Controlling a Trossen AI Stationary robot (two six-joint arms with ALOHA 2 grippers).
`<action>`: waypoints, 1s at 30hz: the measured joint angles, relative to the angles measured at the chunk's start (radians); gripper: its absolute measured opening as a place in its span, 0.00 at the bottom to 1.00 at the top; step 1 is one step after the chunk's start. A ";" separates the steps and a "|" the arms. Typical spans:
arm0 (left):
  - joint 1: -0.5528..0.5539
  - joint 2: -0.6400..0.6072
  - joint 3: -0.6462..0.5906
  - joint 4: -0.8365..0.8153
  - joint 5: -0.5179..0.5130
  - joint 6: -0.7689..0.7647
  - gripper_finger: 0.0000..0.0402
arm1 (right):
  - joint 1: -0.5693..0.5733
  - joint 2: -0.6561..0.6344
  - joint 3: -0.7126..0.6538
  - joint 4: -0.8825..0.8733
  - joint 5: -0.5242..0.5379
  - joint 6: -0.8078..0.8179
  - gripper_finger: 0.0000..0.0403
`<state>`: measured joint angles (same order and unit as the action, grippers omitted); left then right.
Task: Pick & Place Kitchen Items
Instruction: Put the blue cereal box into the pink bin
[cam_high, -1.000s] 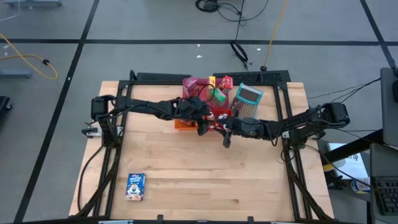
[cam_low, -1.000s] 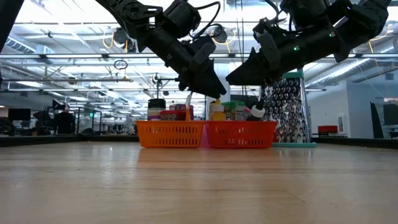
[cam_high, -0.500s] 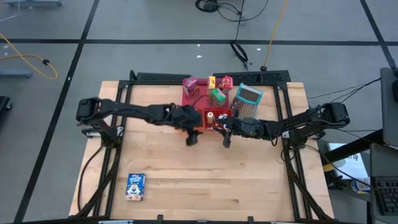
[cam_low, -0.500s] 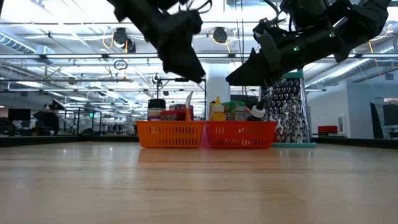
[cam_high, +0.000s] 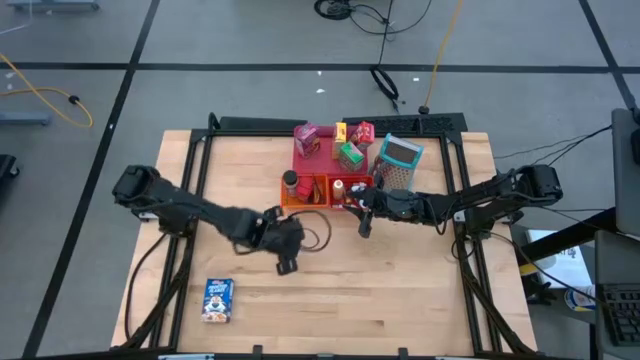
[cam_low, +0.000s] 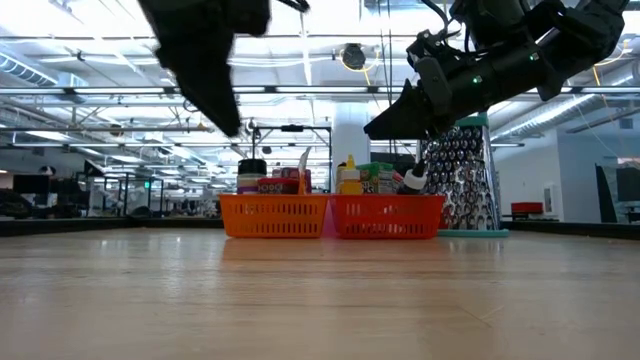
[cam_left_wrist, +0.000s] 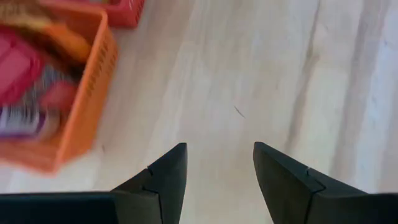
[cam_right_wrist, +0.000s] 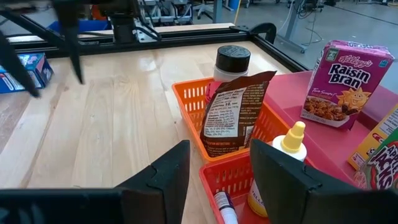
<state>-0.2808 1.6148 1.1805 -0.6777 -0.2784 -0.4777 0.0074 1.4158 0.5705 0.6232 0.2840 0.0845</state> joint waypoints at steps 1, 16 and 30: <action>-0.026 -0.010 0.000 -0.020 -0.013 -0.040 0.46 | 0.000 0.000 0.000 0.000 0.000 0.000 0.40; -0.334 -0.055 0.000 -0.287 -0.089 -0.815 0.46 | 0.000 0.000 0.000 -0.007 -0.001 -0.018 0.40; -0.565 -0.058 0.000 -0.292 0.056 -1.369 0.46 | 0.000 0.000 0.000 -0.009 0.000 0.007 0.40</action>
<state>-0.8456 1.5566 1.1809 -0.9697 -0.2222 -1.8471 0.0074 1.4158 0.5705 0.6144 0.2840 0.0914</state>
